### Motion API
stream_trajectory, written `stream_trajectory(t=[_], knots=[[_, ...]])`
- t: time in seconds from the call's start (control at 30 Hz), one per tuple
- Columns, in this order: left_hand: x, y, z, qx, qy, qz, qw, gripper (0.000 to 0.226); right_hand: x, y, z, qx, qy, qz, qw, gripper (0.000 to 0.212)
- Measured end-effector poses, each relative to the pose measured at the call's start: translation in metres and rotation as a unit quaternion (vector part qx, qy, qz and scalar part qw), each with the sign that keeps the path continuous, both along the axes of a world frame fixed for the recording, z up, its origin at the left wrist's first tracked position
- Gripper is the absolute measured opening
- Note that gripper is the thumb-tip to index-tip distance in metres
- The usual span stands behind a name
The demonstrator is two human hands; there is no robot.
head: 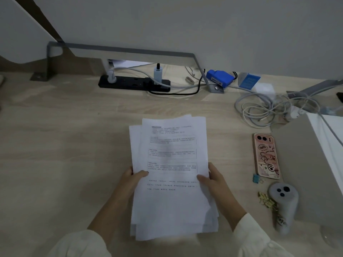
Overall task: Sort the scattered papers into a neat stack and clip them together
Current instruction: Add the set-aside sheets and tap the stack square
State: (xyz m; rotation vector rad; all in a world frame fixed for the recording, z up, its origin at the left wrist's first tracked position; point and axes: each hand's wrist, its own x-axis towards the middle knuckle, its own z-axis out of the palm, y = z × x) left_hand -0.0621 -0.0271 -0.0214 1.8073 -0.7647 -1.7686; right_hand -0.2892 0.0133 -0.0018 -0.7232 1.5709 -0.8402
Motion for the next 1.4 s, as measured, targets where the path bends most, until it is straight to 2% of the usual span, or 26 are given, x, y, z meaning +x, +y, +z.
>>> stream_trajectory(t=[0.1, 0.2, 0.33, 0.43, 0.6, 0.7, 0.87, 1.07, 1.2, 1.33, 1.4], knots=[[0.008, 0.001, 0.033, -0.111, 0.030, 0.039, 0.993, 0.026, 0.003, -0.008, 0.027, -0.087, -0.017, 0.001, 0.996, 0.032], [0.018, -0.010, 0.071, -0.253, 0.047, 0.099, 0.961, 0.026, 0.008, -0.018, 0.065, -0.190, -0.037, 0.005, 0.981, 0.037], [0.028, -0.016, 0.093, -0.353, 0.031, 0.100, 0.930, 0.031, 0.022, -0.034, 0.080, -0.230, -0.035, -0.016, 0.972, 0.033], [0.025, -0.015, 0.092, -0.364, 0.012, 0.083, 0.928, 0.037, 0.040, -0.043, 0.076, -0.235, -0.009, -0.018, 0.972, 0.025], [0.029, -0.014, 0.096, -0.392, 0.029, 0.077, 0.916, 0.036, 0.050, -0.045, 0.077, -0.258, -0.040, -0.054, 0.964, 0.024], [0.041, -0.009, 0.097, -0.420, 0.024, 0.106, 0.901, 0.041, 0.043, -0.040, 0.076, -0.282, -0.057, -0.054, 0.956, 0.036], [0.034, -0.002, 0.089, -0.408, -0.004, 0.075, 0.910, 0.037, 0.050, -0.037, 0.067, -0.244, -0.013, -0.033, 0.969, 0.029], [0.034, -0.002, 0.098, -0.429, -0.005, 0.101, 0.898, 0.034, 0.051, -0.036, 0.074, -0.281, -0.030, -0.052, 0.958, 0.026], [0.034, -0.002, 0.098, -0.427, -0.002, 0.097, 0.899, 0.034, 0.052, -0.035, 0.072, -0.250, -0.022, -0.038, 0.967, 0.027], [0.036, -0.003, 0.108, -0.443, -0.002, 0.116, 0.889, 0.032, 0.052, -0.035, 0.078, -0.285, -0.033, -0.046, 0.957, 0.024], [0.041, -0.003, 0.111, -0.444, 0.000, 0.119, 0.888, 0.029, 0.052, -0.034, 0.075, -0.291, -0.038, -0.049, 0.955, 0.030]])
